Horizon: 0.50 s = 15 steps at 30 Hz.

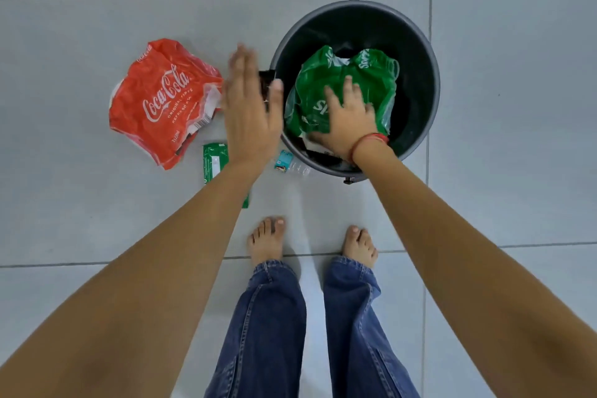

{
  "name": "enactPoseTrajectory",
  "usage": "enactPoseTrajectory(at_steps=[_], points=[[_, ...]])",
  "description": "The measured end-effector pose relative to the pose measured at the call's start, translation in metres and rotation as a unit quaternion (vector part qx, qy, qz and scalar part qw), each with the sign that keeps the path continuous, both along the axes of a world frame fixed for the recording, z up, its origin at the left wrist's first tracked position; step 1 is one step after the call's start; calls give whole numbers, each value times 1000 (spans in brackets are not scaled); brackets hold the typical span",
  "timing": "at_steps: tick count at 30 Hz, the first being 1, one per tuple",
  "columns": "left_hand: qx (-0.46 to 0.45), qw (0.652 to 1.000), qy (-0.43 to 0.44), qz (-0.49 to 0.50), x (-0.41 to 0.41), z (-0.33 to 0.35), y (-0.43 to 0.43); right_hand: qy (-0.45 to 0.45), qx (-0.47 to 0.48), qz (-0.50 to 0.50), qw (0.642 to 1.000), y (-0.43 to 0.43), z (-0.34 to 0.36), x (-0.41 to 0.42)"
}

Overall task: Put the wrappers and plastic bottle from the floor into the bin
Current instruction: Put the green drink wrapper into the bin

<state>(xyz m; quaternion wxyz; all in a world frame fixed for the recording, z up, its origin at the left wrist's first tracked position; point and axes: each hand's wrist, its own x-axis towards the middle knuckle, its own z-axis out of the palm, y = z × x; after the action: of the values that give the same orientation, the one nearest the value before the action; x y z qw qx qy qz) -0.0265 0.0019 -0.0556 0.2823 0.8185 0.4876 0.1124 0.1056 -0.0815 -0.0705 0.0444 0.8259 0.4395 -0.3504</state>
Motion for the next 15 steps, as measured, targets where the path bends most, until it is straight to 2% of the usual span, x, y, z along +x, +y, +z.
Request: enactPoseTrajectory(at_steps=[1,3,4,6,8,10,15], points=[[-11,997,-19,70,-7,-3,0,-23,71,-20,997,-7,12,5],[-45,973,-35,223,-19,-16,0,-89,216,-89,968,-22,29,19],[-73,954,-25,291,-24,-26,1,-125,261,-126,949,-30,35,27],[-177,902,24,393,-32,-50,-1,-183,275,-168,929,-44,38,43],[-309,850,85,419,-33,-73,-11,-211,246,-171,930,-50,32,59],[-396,819,116,400,-27,-91,-28,-204,240,-160,935,-53,24,68],[-476,762,-17,438,-4,-126,-57,-201,246,-132,939,-55,2,69]])
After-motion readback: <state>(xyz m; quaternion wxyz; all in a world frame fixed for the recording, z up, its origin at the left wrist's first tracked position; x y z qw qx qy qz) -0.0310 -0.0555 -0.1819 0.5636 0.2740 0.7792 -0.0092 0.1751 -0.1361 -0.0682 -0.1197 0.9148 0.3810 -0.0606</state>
